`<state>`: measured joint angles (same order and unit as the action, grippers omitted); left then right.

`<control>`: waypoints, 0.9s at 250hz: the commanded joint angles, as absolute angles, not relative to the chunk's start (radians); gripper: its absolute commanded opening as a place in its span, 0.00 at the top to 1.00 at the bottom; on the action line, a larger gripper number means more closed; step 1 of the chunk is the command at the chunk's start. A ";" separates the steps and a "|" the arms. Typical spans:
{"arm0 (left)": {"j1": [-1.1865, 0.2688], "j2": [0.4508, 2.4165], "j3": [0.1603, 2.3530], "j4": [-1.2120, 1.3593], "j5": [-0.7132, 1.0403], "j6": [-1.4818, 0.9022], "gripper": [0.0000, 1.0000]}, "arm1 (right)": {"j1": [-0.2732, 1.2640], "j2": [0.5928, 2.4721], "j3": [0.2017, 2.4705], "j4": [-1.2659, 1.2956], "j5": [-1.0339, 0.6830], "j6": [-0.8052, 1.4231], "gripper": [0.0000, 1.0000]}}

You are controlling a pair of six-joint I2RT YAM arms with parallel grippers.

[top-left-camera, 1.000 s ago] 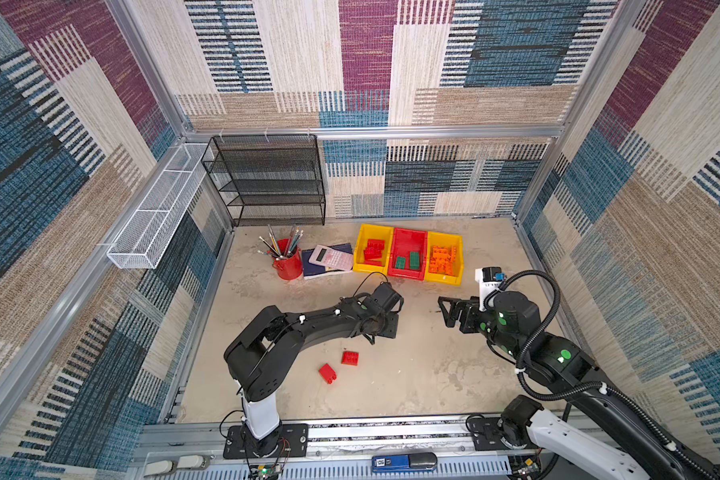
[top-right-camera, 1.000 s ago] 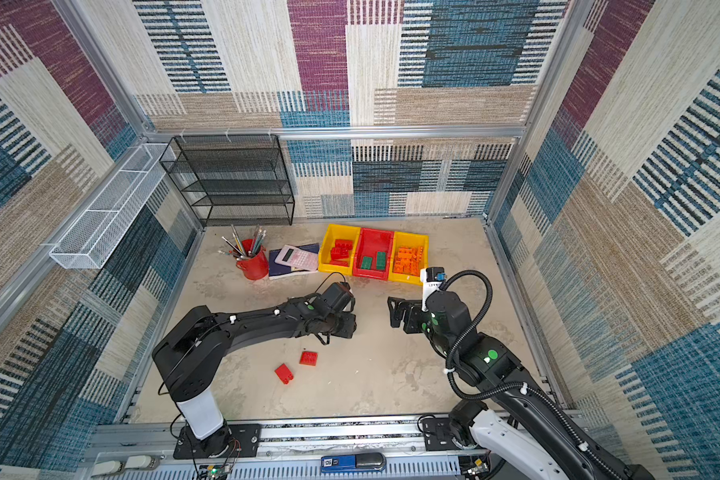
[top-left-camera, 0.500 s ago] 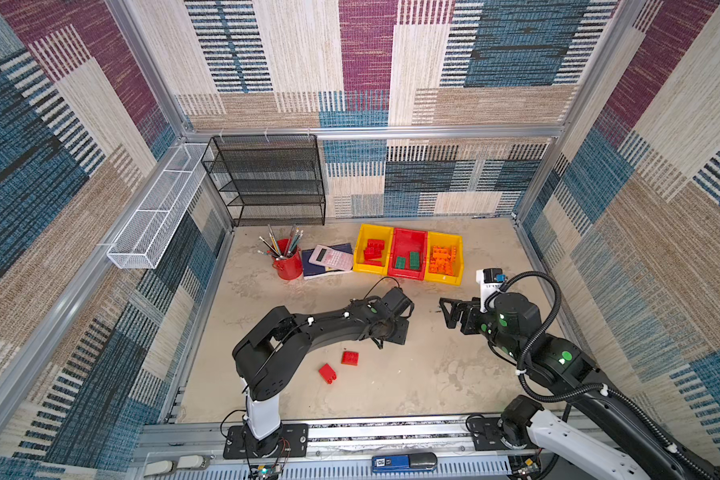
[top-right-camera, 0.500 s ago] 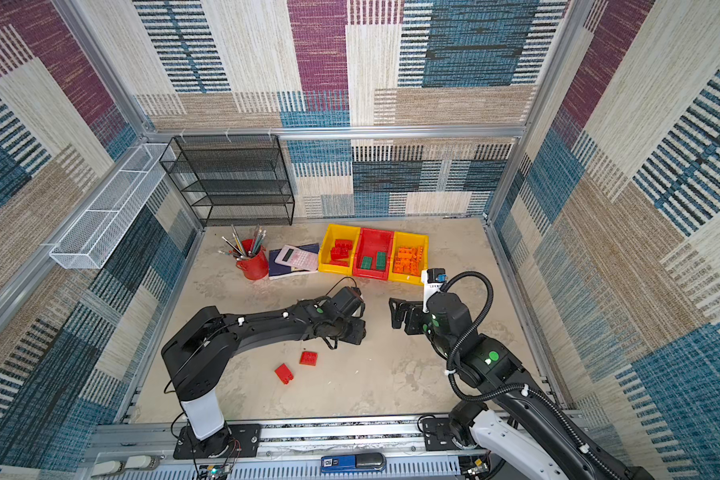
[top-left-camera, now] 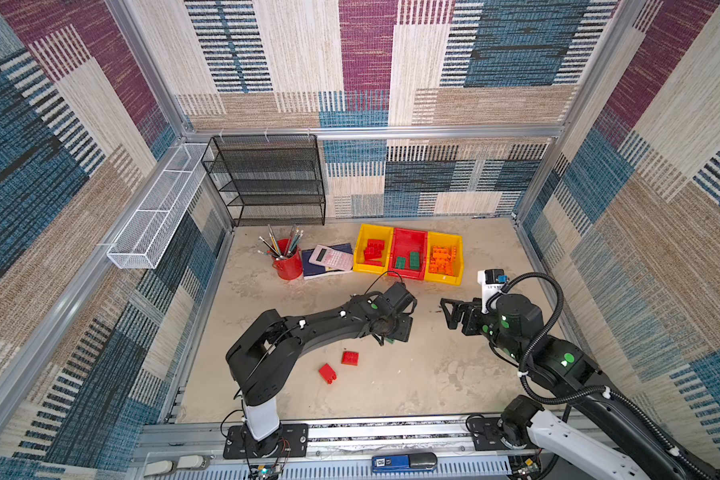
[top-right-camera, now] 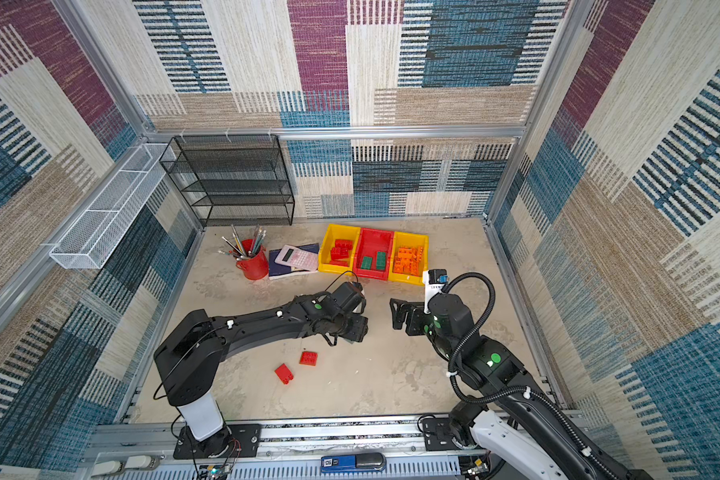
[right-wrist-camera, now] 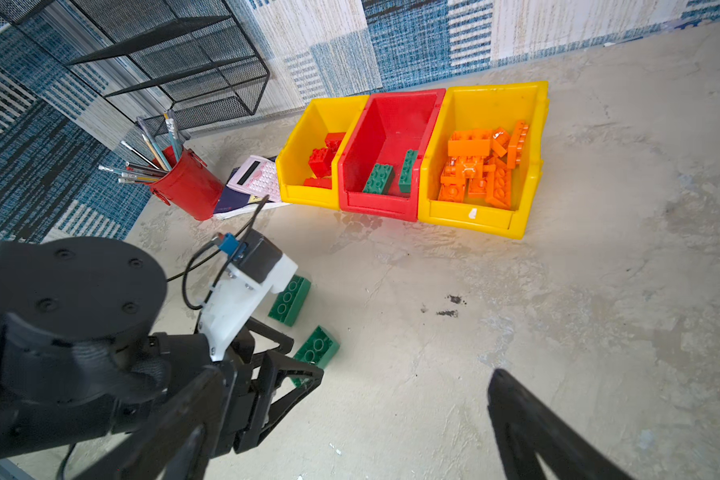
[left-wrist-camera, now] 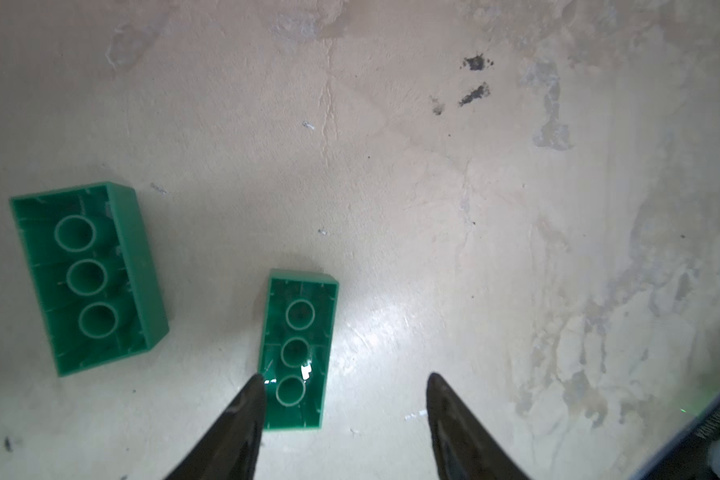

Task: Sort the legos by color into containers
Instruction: 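Lower the left gripper onto one green brick of the pair and close, then carry the green brick with the left gripper into the red bin and release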

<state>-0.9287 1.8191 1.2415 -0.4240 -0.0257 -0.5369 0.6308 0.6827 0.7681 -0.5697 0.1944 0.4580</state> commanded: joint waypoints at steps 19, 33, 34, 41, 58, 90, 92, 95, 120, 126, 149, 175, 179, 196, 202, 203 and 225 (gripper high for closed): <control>-0.926 1.864 1.268 -0.482 -0.099 -0.448 0.33 | 0.631 0.661 0.781 -0.594 0.219 0.458 0.00; -0.927 1.883 1.281 -0.491 -0.100 -0.439 0.33 | 0.632 0.658 0.784 -0.601 0.222 0.457 0.00; -0.926 1.884 1.282 -0.492 -0.100 -0.438 0.33 | 0.632 0.658 0.784 -0.601 0.222 0.458 0.00; -0.926 1.895 1.288 -0.492 -0.098 -0.434 0.33 | 0.632 0.657 0.787 -0.604 0.223 0.459 0.00; -0.926 1.916 1.298 -0.491 -0.091 -0.430 0.33 | 0.631 0.654 0.791 -0.609 0.225 0.460 0.00; -0.925 1.947 1.303 -0.479 -0.065 -0.434 0.38 | 0.632 0.655 0.792 -0.608 0.230 0.463 0.00; -0.926 1.948 1.304 -0.479 -0.063 -0.434 0.38 | 0.632 0.655 0.792 -0.608 0.231 0.462 0.00; -0.925 1.951 1.305 -0.478 -0.062 -0.435 0.39 | 0.632 0.656 0.793 -0.607 0.231 0.463 0.00; -0.926 1.973 1.311 -0.487 -0.064 -0.440 0.49 | 0.632 0.656 0.794 -0.604 0.232 0.463 0.00; -0.926 1.976 1.313 -0.492 -0.066 -0.440 0.53 | 0.632 0.657 0.796 -0.604 0.232 0.463 0.00; -0.926 1.983 1.333 -0.521 -0.085 -0.440 0.69 | 0.632 0.659 0.800 -0.601 0.232 0.462 0.00; -0.926 1.977 1.364 -0.550 -0.104 -0.428 0.83 | 0.632 0.658 0.798 -0.598 0.232 0.465 0.00; -0.927 1.976 1.371 -0.557 -0.108 -0.425 0.83 | 0.632 0.658 0.798 -0.597 0.231 0.464 0.00; -0.923 1.974 1.412 -0.591 -0.136 -0.413 0.84 | 0.632 0.654 0.794 -0.594 0.230 0.467 0.00; -0.923 1.977 1.432 -0.605 -0.146 -0.406 0.84 | 0.632 0.653 0.794 -0.593 0.231 0.466 0.00; -0.922 1.978 1.435 -0.608 -0.146 -0.405 0.83 | 0.631 0.653 0.794 -0.592 0.230 0.467 0.00; -0.907 1.993 1.518 -0.653 -0.177 -0.374 0.83 | 0.632 0.646 0.794 -0.591 0.235 0.469 0.00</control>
